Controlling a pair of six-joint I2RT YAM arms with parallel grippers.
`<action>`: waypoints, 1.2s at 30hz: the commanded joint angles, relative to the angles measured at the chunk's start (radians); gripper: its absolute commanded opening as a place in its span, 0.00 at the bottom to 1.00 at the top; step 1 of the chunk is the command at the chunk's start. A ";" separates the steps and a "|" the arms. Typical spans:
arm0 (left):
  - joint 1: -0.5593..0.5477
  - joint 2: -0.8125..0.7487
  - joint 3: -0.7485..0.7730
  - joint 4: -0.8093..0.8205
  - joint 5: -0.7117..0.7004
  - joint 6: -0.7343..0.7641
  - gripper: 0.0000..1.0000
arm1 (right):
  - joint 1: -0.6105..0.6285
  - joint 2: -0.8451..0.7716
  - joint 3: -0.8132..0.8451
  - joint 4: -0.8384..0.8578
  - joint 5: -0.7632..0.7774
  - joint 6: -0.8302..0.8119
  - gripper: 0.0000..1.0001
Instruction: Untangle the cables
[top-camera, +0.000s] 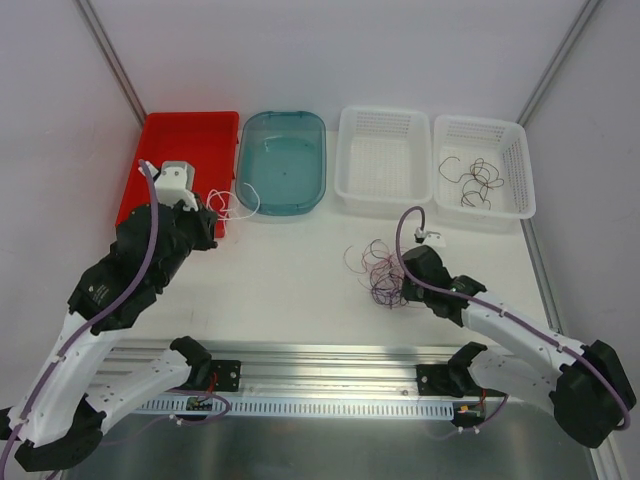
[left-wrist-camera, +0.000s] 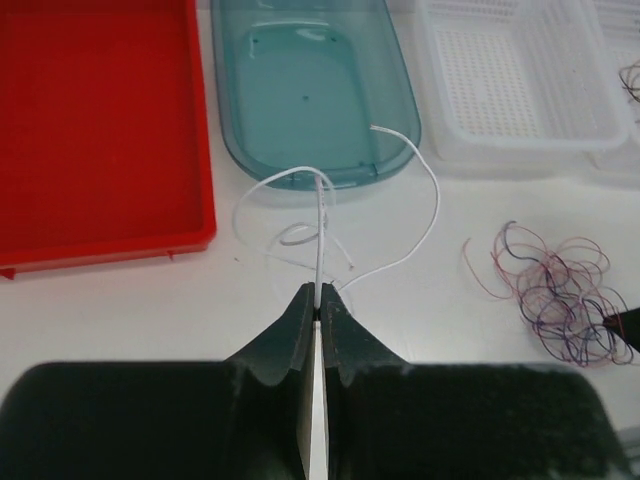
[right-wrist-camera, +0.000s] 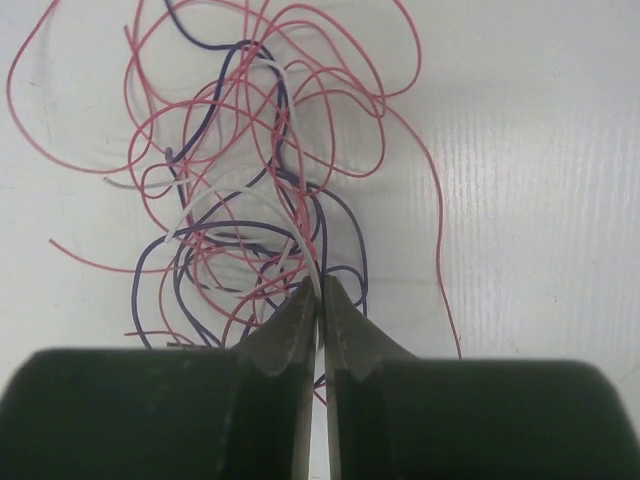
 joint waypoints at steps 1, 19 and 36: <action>0.015 0.049 0.059 -0.045 -0.104 0.054 0.00 | -0.011 -0.045 0.009 -0.032 -0.058 -0.027 0.08; 0.480 0.543 0.303 0.122 0.102 0.044 0.00 | 0.006 -0.188 0.165 -0.193 -0.231 -0.142 0.85; 0.741 1.094 0.644 0.147 0.211 0.023 0.46 | 0.009 -0.326 0.147 -0.319 -0.205 -0.150 0.95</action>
